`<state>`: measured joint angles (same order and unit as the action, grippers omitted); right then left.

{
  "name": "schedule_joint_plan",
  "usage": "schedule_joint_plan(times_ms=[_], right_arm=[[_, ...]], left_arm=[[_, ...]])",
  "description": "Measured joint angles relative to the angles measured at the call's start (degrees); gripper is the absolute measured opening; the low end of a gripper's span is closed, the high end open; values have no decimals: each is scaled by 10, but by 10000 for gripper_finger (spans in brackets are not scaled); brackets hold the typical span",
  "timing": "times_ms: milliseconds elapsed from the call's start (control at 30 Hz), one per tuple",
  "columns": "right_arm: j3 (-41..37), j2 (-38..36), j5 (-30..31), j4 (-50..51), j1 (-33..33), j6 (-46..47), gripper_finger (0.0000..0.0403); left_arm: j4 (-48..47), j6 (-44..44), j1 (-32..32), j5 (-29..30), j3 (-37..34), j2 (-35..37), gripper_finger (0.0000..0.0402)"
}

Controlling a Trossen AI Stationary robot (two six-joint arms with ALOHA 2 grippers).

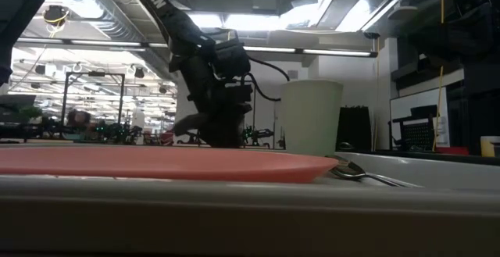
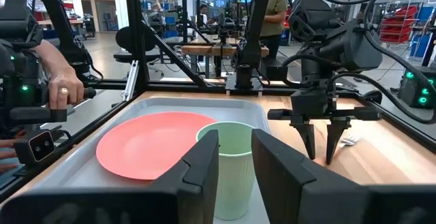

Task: Pick and place plate/cup/fork/spoon on tray
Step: Put the orange fork on the gray serving tray to the left of the pink plate

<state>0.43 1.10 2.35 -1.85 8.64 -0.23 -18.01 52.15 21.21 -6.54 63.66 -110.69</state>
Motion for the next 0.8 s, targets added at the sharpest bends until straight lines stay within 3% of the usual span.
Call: schedule_joint_plan(times_ms=[433,800], right_arm=[[0,0,0,0,0,-1,94],[0,0,0,0,0,0,94]], left_arm=[[-19,8,-7,31,-1,0,69],[-73,26,-37,135,-7,44,65]])
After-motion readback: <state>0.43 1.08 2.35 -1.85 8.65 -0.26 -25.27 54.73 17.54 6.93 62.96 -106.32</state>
